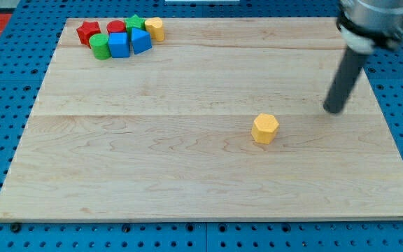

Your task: Push the triangle and hexagon towards the group of blocks

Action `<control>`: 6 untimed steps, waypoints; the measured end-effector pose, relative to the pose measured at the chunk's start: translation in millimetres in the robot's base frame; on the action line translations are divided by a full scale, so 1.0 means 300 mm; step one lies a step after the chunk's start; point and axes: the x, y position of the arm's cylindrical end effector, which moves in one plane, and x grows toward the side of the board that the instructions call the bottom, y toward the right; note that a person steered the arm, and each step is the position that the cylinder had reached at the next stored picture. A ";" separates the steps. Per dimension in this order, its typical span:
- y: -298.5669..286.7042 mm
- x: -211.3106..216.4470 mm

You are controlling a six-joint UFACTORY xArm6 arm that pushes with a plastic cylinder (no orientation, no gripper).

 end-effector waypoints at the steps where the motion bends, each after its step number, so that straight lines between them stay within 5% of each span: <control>1: -0.423 0.038; 2: -0.837 -0.067; 4: -0.626 0.223; 5: -0.759 0.380; 6: -0.902 0.213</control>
